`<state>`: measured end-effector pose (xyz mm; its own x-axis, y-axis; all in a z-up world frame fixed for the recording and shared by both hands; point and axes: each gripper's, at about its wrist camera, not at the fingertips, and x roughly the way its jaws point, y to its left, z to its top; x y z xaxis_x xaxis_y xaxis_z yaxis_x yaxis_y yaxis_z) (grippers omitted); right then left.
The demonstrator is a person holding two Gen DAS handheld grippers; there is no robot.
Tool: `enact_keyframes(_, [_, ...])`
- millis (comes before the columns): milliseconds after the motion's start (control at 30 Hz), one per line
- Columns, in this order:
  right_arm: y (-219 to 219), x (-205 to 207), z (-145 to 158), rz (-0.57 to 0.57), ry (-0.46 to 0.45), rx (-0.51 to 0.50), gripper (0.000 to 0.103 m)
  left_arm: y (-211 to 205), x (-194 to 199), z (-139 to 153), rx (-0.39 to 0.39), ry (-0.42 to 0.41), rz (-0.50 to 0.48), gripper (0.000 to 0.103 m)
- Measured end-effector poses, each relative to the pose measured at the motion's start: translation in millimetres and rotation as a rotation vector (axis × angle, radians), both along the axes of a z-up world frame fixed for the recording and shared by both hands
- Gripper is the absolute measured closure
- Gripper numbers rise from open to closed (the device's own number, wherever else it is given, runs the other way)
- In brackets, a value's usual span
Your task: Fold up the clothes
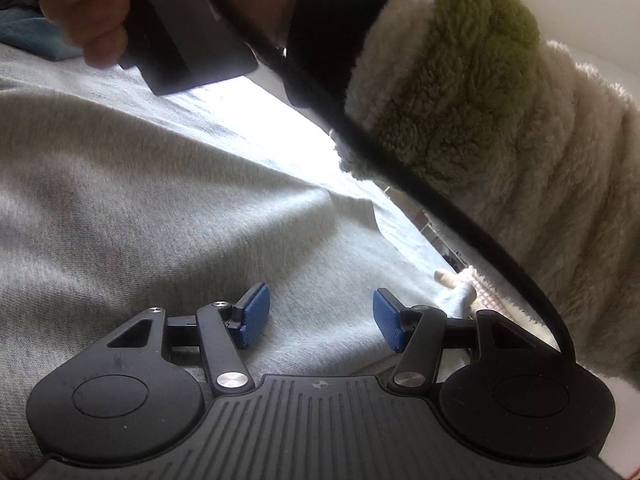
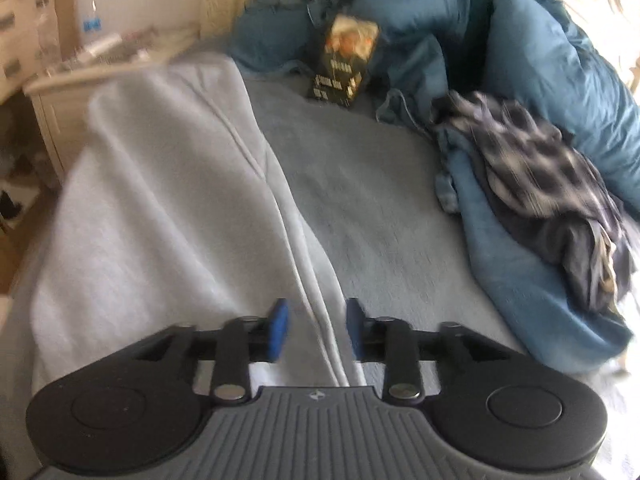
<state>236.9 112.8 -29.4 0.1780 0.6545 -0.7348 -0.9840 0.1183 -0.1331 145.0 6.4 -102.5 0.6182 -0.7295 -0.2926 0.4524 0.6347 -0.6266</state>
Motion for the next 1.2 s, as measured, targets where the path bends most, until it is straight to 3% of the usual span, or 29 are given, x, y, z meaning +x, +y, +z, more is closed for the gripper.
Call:
enact_keyframes(200, [20,-8,-16,0.045,-0.027,-0.042,0.065,4,-5,0,-0.007,0.000,0.000,0.045])
enact_keyframes(267, [23,-9,-22,0.049,-0.035,-0.055,0.073,13,-13,2,-0.009,0.000,0.000,0.045])
enact_keyframes(300, [24,-10,-23,0.044,-0.044,-0.056,0.091,16,-18,4,-0.009,-0.001,0.000,0.045])
enact_keyframes(333, [24,-11,-24,0.040,-0.057,-0.055,0.098,17,-18,4,-0.009,-0.001,0.000,0.045])
enact_keyframes(533, [21,-7,-14,0.005,-0.123,0.016,0.099,20,-20,6,-0.005,-0.001,0.003,0.045])
enact_keyframes(800, [31,3,-47,-0.004,-0.140,0.007,0.097,25,-24,7,-0.002,-0.005,0.005,0.045])
enact_keyframes(867, [22,12,-34,-0.042,-0.066,0.034,0.096,26,-25,7,-0.001,-0.006,0.004,0.045])
enact_keyframes(1067, [-54,51,41,-0.266,0.007,0.161,0.091,30,-28,9,-0.001,-0.005,0.003,0.044])
enact_keyframes(1133, [-82,52,55,-0.270,0.061,0.147,0.088,26,-27,7,0.000,-0.005,0.002,0.044])
enact_keyframes(1200, [-94,48,47,-0.227,0.128,0.070,0.088,22,-26,5,0.005,-0.006,0.003,0.044])
